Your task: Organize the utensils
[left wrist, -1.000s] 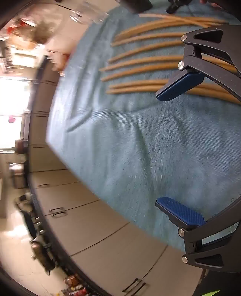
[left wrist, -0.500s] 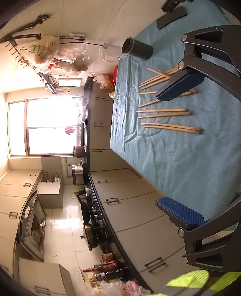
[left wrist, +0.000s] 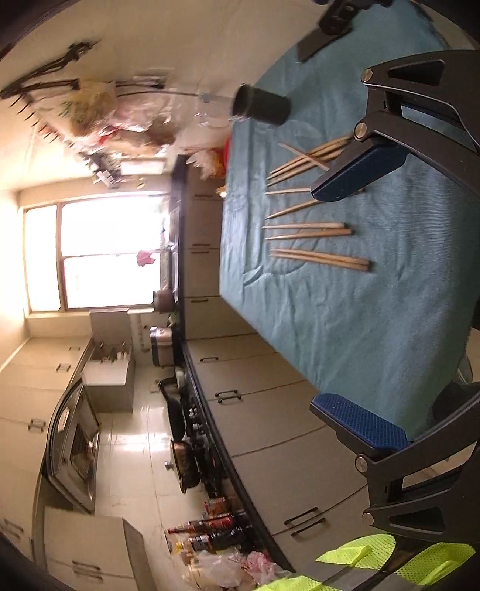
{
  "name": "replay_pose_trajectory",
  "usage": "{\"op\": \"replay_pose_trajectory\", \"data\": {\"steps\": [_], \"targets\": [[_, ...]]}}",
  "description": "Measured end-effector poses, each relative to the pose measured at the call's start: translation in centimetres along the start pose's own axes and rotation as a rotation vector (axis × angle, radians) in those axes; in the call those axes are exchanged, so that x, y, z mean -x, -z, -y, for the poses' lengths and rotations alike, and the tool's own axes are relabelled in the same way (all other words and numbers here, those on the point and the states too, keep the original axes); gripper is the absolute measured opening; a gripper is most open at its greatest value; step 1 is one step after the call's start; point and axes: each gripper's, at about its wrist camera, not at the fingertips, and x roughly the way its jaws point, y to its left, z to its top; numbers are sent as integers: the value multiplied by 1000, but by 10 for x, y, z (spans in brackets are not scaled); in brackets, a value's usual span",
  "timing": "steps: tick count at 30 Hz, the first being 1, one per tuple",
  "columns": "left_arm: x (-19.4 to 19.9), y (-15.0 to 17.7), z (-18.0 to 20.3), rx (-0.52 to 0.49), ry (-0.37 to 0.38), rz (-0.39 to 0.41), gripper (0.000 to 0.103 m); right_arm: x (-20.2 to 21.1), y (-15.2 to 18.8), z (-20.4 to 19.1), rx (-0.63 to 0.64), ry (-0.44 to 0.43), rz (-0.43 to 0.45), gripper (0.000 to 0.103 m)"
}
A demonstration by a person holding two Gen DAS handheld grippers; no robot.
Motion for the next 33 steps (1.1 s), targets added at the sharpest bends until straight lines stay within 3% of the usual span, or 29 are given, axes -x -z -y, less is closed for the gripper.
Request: {"op": "replay_pose_trajectory", "data": {"steps": [33], "targets": [[-24,13,8,-33,35,-76,103,-16,10,-3,-3,-40,-63,103]]}}
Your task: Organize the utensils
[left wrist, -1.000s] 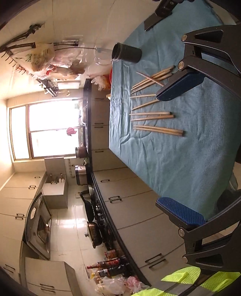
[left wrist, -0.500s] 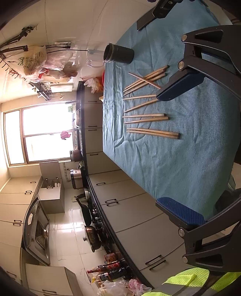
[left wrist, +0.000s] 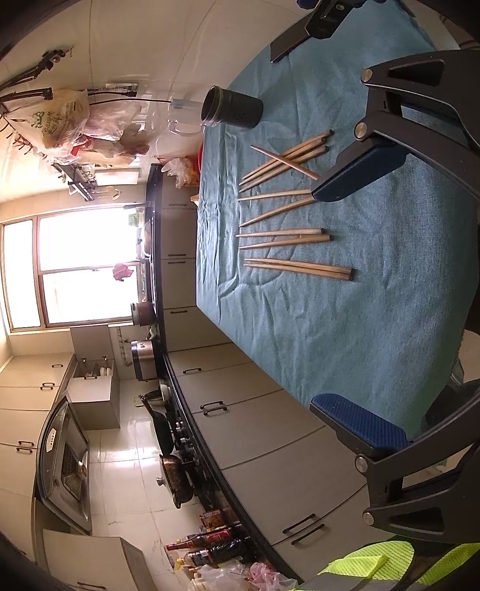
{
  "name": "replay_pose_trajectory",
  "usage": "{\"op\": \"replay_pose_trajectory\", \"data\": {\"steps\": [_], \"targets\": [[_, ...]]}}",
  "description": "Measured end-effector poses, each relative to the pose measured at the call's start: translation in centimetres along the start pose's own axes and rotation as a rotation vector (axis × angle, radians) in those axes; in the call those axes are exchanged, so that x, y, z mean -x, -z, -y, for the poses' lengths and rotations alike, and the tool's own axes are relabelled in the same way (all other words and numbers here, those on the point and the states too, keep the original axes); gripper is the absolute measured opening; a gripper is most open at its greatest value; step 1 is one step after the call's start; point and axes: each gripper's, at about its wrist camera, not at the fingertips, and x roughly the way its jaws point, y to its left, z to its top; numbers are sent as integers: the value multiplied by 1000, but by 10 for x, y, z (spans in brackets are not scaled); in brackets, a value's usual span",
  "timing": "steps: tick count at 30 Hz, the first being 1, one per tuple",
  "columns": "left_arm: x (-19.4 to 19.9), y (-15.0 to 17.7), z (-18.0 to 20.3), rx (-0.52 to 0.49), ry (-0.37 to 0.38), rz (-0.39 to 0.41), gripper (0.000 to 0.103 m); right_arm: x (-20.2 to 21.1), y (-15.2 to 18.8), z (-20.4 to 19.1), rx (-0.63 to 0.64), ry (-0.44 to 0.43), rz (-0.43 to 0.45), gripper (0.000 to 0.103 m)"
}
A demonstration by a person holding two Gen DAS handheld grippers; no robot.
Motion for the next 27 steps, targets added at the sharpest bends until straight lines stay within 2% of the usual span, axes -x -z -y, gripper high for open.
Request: {"op": "replay_pose_trajectory", "data": {"steps": [10,19,22,27], "targets": [[-5,2,1,3,4,-17,103,-6,1,1,-7,-9,-27,102],[-17,4,0,8,22,-57,103,-27,0,4,-14,-55,-107,97],[-29,-3,-3,-2,58,-88,103,-35,-6,4,-17,-76,-127,92],[-48,-17,-18,57,100,-130,103,-60,-29,10,-121,-191,-222,86]]}}
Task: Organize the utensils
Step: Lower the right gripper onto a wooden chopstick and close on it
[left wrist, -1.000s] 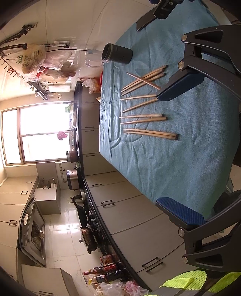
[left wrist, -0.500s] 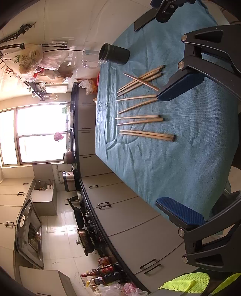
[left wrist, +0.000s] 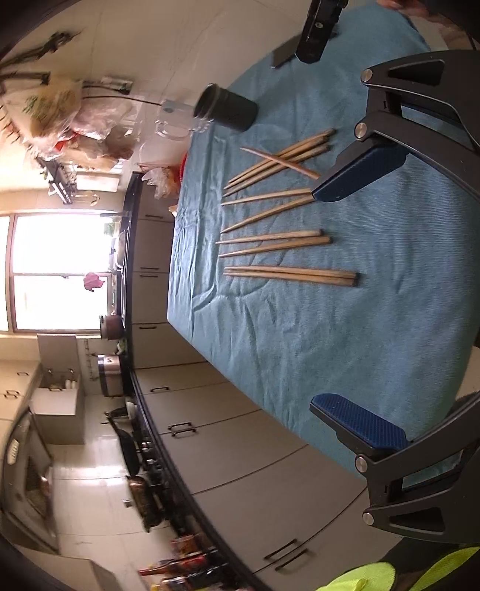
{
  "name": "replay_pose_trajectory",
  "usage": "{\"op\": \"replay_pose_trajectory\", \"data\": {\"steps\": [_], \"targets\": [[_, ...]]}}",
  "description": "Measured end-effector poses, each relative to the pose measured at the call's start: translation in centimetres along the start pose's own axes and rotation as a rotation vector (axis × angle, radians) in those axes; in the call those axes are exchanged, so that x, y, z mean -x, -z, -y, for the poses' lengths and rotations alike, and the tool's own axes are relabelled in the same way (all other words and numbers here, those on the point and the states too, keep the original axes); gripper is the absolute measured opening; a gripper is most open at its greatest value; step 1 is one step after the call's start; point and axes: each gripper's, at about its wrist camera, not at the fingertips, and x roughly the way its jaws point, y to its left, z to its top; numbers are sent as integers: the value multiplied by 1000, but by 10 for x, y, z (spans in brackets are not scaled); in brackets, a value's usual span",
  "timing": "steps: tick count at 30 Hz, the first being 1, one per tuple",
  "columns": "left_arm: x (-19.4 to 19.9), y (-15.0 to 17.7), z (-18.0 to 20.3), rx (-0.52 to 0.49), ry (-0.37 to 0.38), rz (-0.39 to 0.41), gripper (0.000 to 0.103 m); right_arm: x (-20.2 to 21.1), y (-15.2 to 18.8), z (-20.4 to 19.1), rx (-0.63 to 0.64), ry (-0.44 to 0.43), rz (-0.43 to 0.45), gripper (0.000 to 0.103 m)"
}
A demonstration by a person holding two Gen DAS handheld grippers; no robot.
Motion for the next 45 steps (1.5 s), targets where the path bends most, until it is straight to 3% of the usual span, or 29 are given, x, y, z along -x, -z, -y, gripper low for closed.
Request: {"op": "replay_pose_trajectory", "data": {"steps": [7,10,13,21,30,33,35,36,39,45], "targets": [[-25,-20,-13,0,60,-62,102,-30,-31,4,-83,-75,-84,64],[-44,-31,-16,5,94,-103,95,-49,-43,10,-141,-93,-133,52],[-67,-43,-20,22,139,-170,82,-72,-55,15,-183,-92,-180,48],[-133,-57,-18,61,220,-346,35,-132,-84,33,-269,-16,-252,36],[-166,-65,-20,63,231,-403,33,-173,-97,45,-315,44,-289,35],[-177,-70,-20,69,245,-428,33,-187,-99,45,-319,54,-306,29],[-183,-74,-21,76,247,-441,33,-194,-100,43,-314,56,-317,15],[-188,-77,-21,79,255,-452,33,-197,-99,42,-312,54,-320,14],[-199,-83,-20,89,261,-472,33,-195,-101,38,-292,44,-293,8],[-225,-91,-8,75,246,-509,33,-168,-107,28,-255,6,-215,8]]}}
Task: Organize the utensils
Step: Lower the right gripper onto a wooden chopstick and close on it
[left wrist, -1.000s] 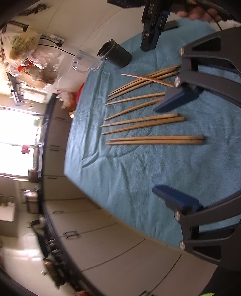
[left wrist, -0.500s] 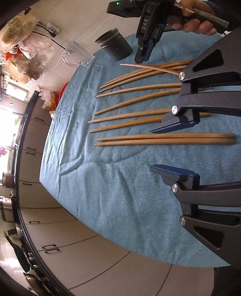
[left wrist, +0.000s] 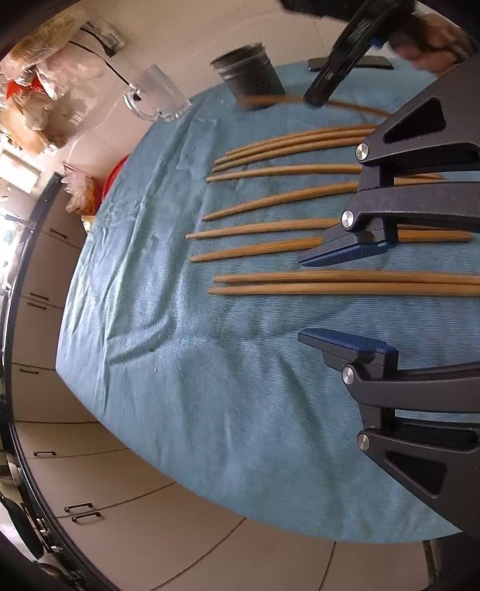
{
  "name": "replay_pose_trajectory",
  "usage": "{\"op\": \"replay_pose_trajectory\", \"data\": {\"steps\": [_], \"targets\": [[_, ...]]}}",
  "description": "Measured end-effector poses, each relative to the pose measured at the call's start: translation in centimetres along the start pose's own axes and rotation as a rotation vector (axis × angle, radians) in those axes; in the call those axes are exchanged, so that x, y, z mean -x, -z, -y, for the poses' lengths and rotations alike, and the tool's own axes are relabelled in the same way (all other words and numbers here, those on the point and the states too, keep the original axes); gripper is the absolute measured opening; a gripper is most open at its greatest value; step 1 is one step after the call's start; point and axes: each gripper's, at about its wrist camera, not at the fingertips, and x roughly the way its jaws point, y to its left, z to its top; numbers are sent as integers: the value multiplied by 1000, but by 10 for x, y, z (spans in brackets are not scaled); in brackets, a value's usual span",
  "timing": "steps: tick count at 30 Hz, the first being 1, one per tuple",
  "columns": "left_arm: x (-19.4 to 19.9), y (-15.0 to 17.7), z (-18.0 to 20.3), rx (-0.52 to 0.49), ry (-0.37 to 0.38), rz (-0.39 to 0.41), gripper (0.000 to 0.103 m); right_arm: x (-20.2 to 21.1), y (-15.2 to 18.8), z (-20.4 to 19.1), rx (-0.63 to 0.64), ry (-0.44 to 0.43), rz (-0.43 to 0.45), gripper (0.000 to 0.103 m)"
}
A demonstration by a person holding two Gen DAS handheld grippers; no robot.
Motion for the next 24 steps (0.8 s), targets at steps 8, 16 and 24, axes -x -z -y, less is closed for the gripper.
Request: {"op": "replay_pose_trajectory", "data": {"steps": [8,16,24], "targets": [[-23,-12,8,-14,-73,-19,33,32,10,-10,73,-26,62,8],[-17,-15,3,3,-57,-14,32,42,17,-14,98,-54,77,8],[-24,-15,8,-35,-116,-25,32,39,17,-17,102,-68,67,8]]}}
